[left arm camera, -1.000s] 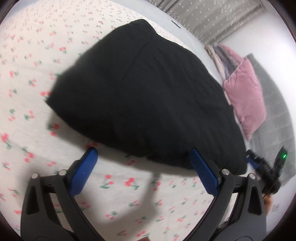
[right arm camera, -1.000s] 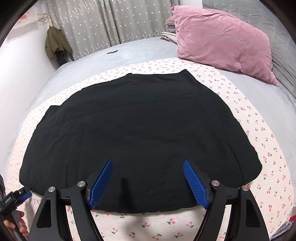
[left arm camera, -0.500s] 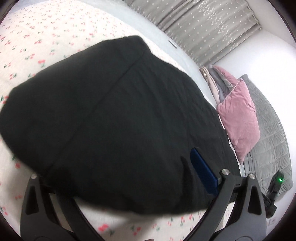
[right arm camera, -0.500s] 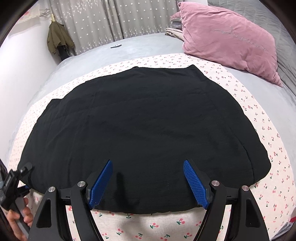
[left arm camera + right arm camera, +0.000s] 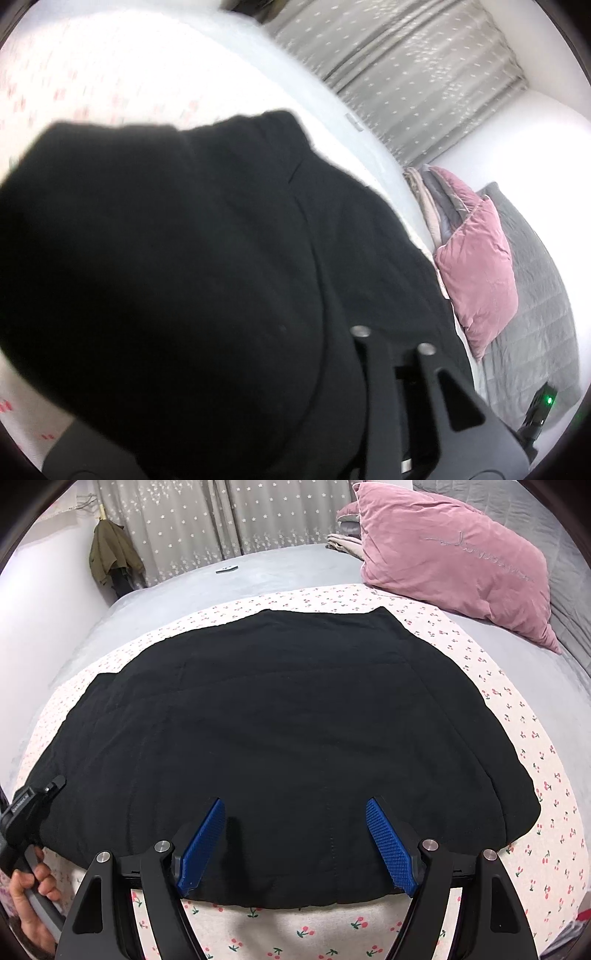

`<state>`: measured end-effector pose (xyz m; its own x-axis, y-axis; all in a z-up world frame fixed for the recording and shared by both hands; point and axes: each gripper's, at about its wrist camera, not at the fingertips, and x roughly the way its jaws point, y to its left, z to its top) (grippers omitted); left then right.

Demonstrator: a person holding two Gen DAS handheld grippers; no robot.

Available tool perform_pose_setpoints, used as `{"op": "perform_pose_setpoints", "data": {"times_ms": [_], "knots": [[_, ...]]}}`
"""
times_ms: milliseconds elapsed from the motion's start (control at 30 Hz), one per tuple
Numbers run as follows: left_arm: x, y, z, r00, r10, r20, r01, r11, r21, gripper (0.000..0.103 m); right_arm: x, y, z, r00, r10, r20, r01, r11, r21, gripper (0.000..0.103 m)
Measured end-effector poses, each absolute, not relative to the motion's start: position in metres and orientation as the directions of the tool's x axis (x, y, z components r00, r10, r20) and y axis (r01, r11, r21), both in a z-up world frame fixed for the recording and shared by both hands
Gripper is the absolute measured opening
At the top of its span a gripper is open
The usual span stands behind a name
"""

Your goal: Fold large clothes

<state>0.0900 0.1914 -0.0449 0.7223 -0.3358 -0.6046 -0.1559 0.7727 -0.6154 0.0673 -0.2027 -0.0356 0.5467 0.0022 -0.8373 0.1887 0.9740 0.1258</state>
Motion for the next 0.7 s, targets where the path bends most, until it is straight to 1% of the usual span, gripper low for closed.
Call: {"op": "perform_pose_setpoints", "data": {"times_ms": [100, 200, 367, 467, 533, 633, 700], "knots": [[0.083, 0.192, -0.02, 0.753, -0.343, -0.562, -0.094, 0.789, -0.607, 0.026, 0.069, -0.195, -0.035, 0.549, 0.009, -0.836, 0.175, 0.977, 0.125, 0.08], [0.074, 0.2, -0.002, 0.776, -0.332, -0.536, -0.068, 0.801, -0.595, 0.025, 0.07, -0.182, -0.034, 0.558, 0.023, -0.829, 0.134, 0.984, 0.117, 0.08], [0.056, 0.238, 0.012, 0.808, -0.284, -0.516, -0.101, 0.797, -0.596, 0.025, 0.071, -0.152, -0.029, 0.573, 0.083, -0.815, 0.028, 0.992, 0.122, 0.08], [0.045, 0.257, 0.017, 0.823, -0.23, -0.519, -0.131, 0.812, -0.568, 0.025, 0.071, -0.129, -0.026, 0.572, 0.174, -0.802, -0.057, 0.983, 0.173, 0.08], [0.04, 0.264, 0.016, 0.827, -0.216, -0.52, -0.144, 0.811, -0.567, 0.025, 0.071, -0.115, -0.026, 0.558, 0.251, -0.791, -0.114, 0.967, 0.227, 0.08], [0.033, 0.262, 0.021, 0.832, -0.201, -0.517, -0.138, 0.828, -0.544, 0.025, 0.07, -0.089, -0.03, 0.504, 0.374, -0.778, -0.213, 0.927, 0.308, 0.08], [0.03, 0.249, 0.029, 0.846, -0.185, -0.5, -0.112, 0.855, -0.507, 0.025, 0.071, -0.072, -0.036, 0.446, 0.457, -0.77, -0.276, 0.888, 0.368, 0.08]]}}
